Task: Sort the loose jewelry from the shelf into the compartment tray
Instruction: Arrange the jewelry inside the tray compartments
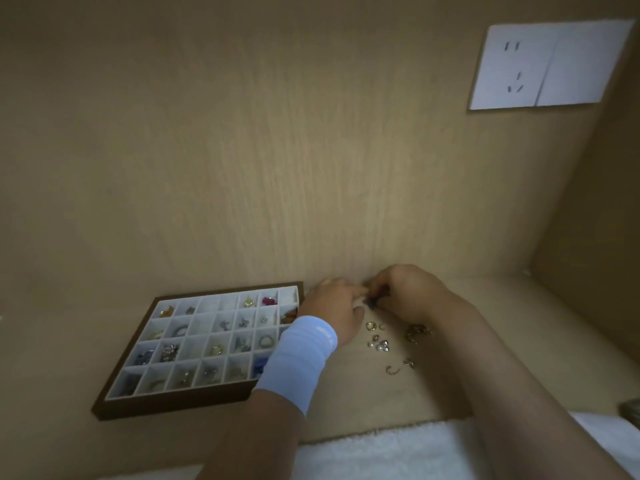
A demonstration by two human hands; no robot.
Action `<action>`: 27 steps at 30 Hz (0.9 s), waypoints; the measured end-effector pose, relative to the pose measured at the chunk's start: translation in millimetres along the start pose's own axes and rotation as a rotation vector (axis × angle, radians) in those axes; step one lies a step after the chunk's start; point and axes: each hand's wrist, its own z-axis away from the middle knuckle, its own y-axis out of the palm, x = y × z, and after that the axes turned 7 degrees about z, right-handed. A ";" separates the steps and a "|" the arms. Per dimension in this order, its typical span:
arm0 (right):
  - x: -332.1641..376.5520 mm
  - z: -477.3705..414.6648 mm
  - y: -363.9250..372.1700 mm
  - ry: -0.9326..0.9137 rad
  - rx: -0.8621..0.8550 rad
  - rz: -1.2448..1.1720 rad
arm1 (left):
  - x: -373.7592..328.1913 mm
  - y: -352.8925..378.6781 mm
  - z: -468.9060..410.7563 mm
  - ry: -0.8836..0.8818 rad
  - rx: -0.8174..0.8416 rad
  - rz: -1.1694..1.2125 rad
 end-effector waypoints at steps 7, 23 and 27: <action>-12.9 0.1 -4.1 0.023 0.019 -0.147 | 3.9 8.0 -4.7 -0.006 -0.079 -0.011; 1.9 5.1 -23.2 -0.023 -0.174 -1.059 | 3.8 7.7 -8.1 -0.091 -0.219 0.395; 10.1 8.4 -34.4 -0.081 -0.205 -1.198 | -11.1 -7.6 -4.6 -0.047 -0.182 0.971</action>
